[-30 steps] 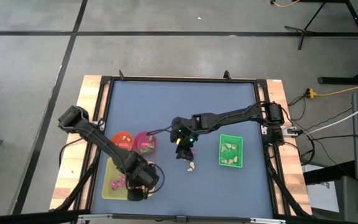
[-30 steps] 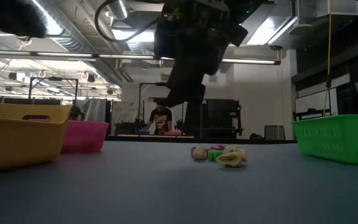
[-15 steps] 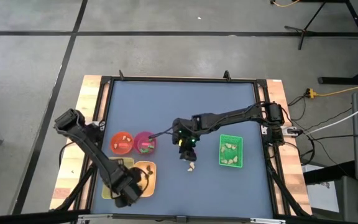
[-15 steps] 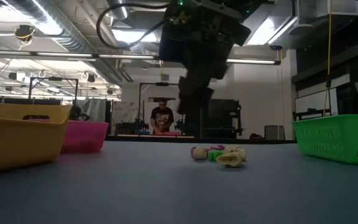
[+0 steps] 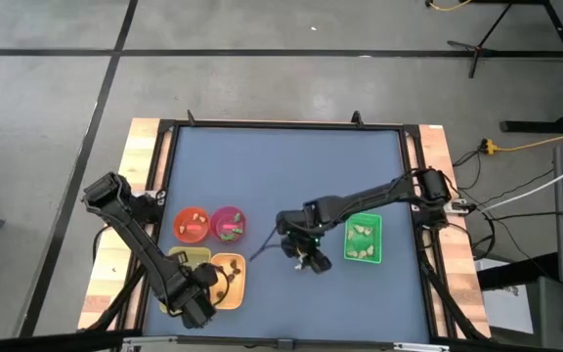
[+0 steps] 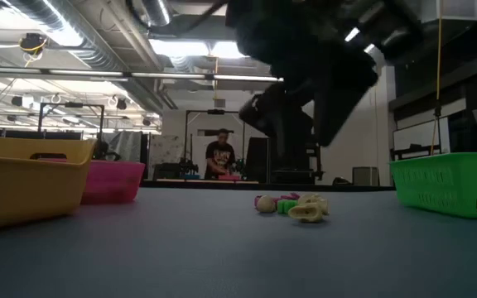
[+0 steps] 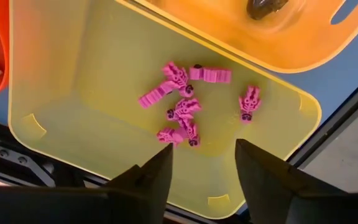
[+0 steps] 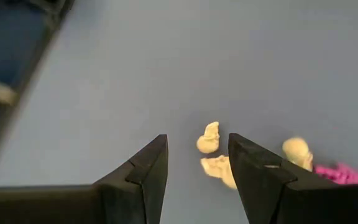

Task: Sort Halloween decoration
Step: Put white skull toy into the green bin

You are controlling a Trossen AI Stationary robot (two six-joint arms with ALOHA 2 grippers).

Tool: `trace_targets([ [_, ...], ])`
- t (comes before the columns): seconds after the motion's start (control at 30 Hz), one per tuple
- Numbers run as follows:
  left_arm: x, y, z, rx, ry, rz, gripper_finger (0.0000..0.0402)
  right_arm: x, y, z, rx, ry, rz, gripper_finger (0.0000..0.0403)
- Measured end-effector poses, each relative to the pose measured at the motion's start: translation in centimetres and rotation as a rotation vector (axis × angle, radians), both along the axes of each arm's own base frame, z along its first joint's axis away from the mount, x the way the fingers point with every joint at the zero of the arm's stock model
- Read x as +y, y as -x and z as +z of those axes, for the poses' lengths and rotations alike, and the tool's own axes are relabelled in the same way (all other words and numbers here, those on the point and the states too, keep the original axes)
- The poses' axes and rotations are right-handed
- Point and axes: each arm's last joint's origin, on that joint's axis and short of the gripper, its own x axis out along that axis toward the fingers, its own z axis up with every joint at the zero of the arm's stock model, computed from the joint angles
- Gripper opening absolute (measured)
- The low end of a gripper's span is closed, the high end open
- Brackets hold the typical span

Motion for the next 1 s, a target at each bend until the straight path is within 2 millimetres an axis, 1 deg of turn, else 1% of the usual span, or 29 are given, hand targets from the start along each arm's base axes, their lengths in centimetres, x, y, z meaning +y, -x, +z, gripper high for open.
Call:
trace_targets([
  [0.13,0.0,-0.1,0.0,-0.008,0.005,0.001,0.0171,1.7,0.3,-0.2,-0.114,0.167,0.159,0.0166],
  [0.27,0.0,-0.1,0.0,-0.009,0.004,0.001,0.0174,3.0,0.7,-0.3,-0.212,0.35,0.315,0.0166],
  [0.33,0.0,-0.1,0.0,-0.009,0.004,0.0,0.0174,3.4,0.8,-0.3,-0.248,0.408,0.385,0.0166],
  [0.43,0.0,-0.1,0.0,-0.01,0.003,0.0,0.0174,3.9,1.0,-0.3,-0.284,0.446,0.471,0.0166],
  [0.63,-0.1,-0.2,0.0,-0.043,-0.007,-0.001,0.0174,3.6,1.3,-0.5,-0.268,0.493,0.543,0.0166],
  [0.77,-0.2,-0.4,0.0,-0.062,-0.007,-0.002,0.0174,3.4,1.3,-0.5,-0.265,0.55,0.543,0.0166],
  [1.0,-0.2,-0.4,0.0,-0.063,-0.009,-0.002,0.0174,3.4,1.2,-0.6,-0.278,0.555,0.561,0.0166],
])
